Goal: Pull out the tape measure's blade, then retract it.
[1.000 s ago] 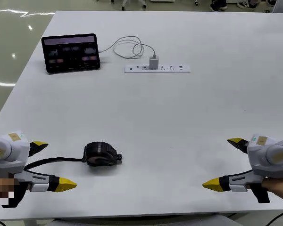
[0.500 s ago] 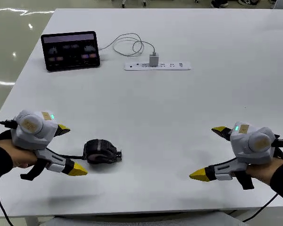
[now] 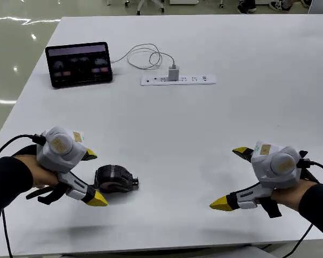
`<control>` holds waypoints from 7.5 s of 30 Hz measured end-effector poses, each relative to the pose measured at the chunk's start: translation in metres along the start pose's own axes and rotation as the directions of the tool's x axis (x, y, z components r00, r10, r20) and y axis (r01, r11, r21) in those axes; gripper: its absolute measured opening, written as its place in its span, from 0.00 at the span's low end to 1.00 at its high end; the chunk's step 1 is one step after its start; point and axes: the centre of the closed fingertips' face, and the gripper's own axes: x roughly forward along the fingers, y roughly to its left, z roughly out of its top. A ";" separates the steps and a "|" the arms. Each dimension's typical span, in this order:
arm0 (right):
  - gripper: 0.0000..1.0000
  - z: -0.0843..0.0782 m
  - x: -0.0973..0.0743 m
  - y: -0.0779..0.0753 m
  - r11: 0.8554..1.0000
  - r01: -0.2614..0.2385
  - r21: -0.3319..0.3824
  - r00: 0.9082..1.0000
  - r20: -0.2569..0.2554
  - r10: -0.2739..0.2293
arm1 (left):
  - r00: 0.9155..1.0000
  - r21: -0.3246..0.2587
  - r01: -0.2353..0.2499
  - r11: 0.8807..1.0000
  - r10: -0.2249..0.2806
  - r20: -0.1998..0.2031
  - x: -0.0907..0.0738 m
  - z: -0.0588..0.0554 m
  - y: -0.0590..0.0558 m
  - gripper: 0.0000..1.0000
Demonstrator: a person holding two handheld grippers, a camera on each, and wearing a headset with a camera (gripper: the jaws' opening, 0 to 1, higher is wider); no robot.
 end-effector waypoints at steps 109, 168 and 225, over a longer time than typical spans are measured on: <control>0.10 0.076 0.182 0.096 0.900 -0.322 -0.294 0.947 -0.108 0.304 | 0.998 0.188 0.020 0.982 -0.008 -0.063 0.029 0.007 0.007 0.33; 0.10 0.071 0.173 0.093 0.908 -0.351 -0.230 0.936 -0.119 0.332 | 1.000 0.132 0.007 0.991 -0.004 -0.028 0.029 0.006 0.008 0.34; 0.11 0.052 0.152 0.075 0.916 -0.338 -0.215 0.939 -0.140 0.314 | 1.000 0.111 -0.005 0.994 0.007 -0.016 0.030 0.006 0.008 0.34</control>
